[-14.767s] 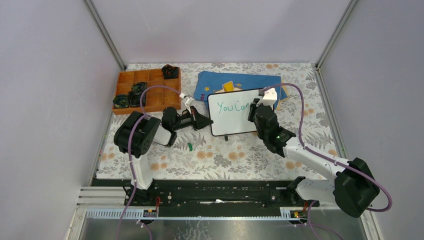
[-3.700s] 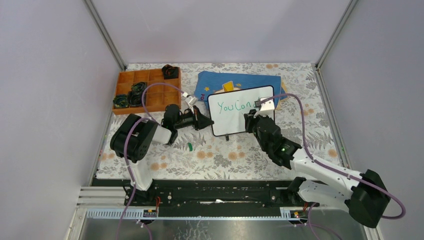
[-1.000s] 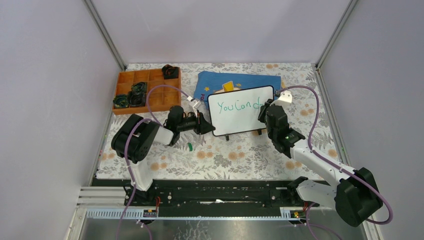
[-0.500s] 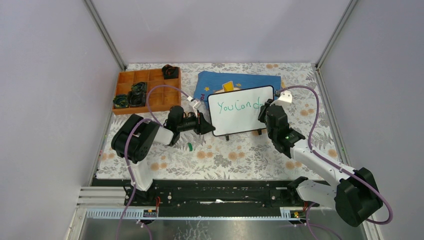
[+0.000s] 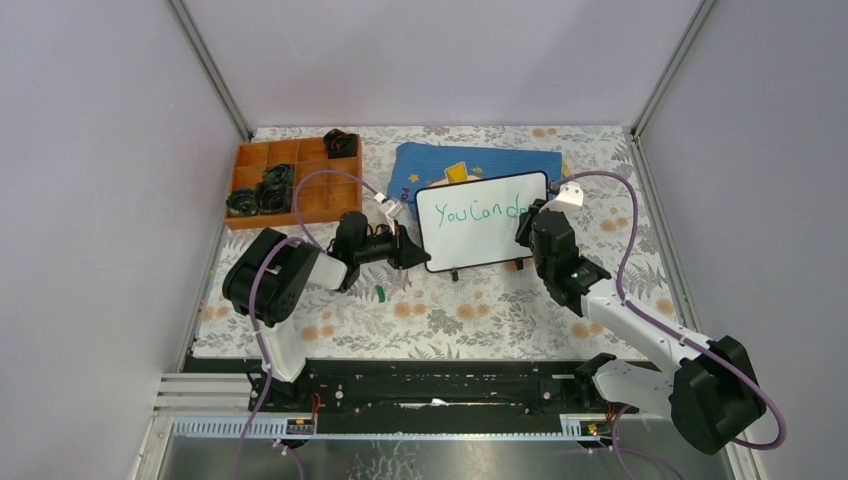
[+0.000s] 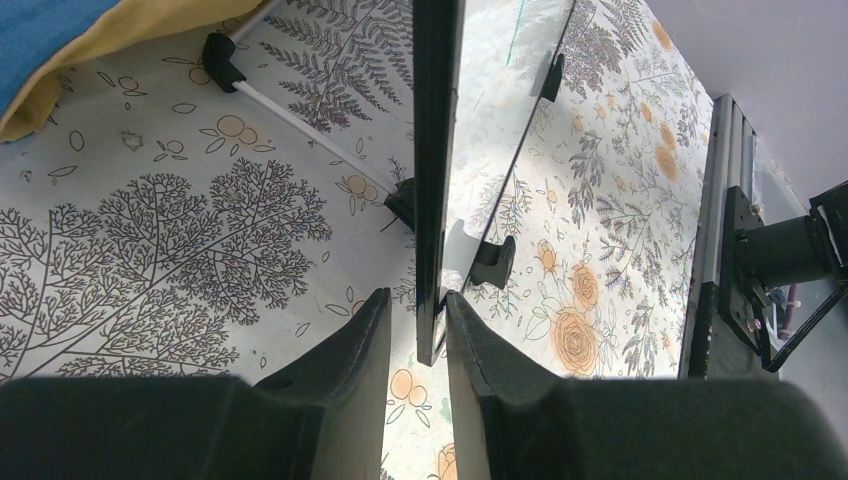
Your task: Write a sentence on the whiteboard
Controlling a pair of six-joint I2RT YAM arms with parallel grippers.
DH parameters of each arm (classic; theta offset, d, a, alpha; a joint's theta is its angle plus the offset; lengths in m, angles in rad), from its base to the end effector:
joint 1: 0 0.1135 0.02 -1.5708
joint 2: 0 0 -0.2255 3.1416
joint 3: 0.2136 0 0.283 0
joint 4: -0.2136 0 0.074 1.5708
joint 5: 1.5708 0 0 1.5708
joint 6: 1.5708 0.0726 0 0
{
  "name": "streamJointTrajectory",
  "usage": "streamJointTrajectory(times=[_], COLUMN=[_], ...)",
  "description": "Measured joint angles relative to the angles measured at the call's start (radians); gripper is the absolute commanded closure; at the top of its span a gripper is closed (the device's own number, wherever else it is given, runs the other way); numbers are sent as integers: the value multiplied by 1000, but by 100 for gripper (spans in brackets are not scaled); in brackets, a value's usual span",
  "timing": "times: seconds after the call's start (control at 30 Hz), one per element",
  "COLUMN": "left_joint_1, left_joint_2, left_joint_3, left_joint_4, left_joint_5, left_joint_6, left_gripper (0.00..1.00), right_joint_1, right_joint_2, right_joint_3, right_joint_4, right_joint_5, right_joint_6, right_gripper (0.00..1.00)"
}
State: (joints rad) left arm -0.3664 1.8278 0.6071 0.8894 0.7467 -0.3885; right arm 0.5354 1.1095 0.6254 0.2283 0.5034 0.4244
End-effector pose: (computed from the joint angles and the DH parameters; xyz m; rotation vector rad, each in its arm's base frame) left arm 0.3081 -0.1710 0.0510 0.5163 1.9292 -1.2062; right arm 0.2978 0.1359 0.2050 0.2521 1.7822 0.2266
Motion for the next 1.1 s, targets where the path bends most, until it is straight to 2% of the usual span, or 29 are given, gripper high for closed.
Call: streamJointTrajectory(times=[0.43,0.83,0.93,1.1], left_joint_1=[-2,-3,-4,-4], left_joint_2=[0,0,0,0], left_joint_3=[0,0,0,0], left_joint_4=[-3,-7,-8,-11], left_joint_5=[-4,-13,-16,-21], left_joint_6=[0,0,1,1], left_gripper=[68,63,62,61], right_joint_1=[0,5,53,246], right_joint_2=[-20,-169,-171,-133], right_joint_3=[0,27,24,-2], right_joint_4=[-22,-37,-35,3], right_joint_5=[-8,-109,-95,-38], right_joint_6=[1,-6,-30,-90], right_gripper=[100,100,100,100])
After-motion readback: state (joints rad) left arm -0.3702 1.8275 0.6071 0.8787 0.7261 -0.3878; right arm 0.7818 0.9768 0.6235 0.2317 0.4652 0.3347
